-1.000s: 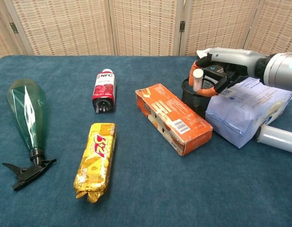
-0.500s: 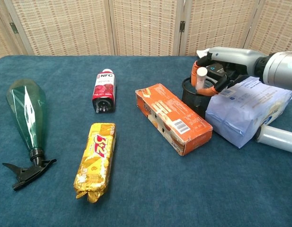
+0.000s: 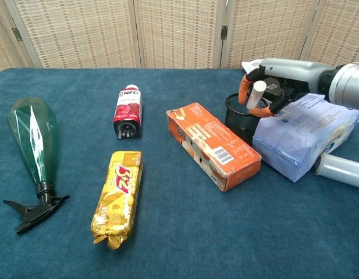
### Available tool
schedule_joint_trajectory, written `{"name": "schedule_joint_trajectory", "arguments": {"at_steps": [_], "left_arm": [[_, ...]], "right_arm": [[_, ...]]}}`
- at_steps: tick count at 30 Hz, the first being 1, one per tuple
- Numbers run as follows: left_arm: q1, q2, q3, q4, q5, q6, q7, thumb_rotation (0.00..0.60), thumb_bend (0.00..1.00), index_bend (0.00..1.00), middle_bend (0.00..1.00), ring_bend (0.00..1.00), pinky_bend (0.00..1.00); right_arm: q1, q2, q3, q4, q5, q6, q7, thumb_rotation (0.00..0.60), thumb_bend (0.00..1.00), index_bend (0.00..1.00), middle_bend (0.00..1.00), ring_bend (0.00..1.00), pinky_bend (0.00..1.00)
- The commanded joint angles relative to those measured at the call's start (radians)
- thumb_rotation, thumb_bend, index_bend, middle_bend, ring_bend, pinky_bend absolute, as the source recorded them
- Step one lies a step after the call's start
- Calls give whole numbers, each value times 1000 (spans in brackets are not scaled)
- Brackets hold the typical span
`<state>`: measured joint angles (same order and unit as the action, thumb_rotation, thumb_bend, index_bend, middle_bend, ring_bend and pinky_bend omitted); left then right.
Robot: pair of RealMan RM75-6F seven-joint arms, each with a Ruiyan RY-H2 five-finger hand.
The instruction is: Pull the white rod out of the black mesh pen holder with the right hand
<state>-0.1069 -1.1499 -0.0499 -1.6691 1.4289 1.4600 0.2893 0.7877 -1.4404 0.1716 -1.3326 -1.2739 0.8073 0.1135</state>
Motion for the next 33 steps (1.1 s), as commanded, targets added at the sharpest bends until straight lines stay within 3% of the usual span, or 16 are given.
{"name": "schedule_joint_trajectory", "arguments": {"at_steps": [1, 24, 33], "left_arm": [[-1, 0, 0, -1, 0, 0, 1, 600, 246, 165, 151, 161, 136], [0, 1, 2, 1, -10, -5, -3, 600, 246, 165, 150, 161, 136], [2, 0, 3, 8, -8, -3, -15, 600, 246, 165, 150, 161, 136]], "right_arm": [[-2, 1, 0, 2, 0, 3, -1, 600, 325, 398, 308, 65, 61], [9, -29, 5, 27, -5, -7, 2, 600, 325, 422, 322, 72, 61], [-3, -41, 18, 36, 9, 30, -11, 600, 327, 588, 389, 120, 88]]}}
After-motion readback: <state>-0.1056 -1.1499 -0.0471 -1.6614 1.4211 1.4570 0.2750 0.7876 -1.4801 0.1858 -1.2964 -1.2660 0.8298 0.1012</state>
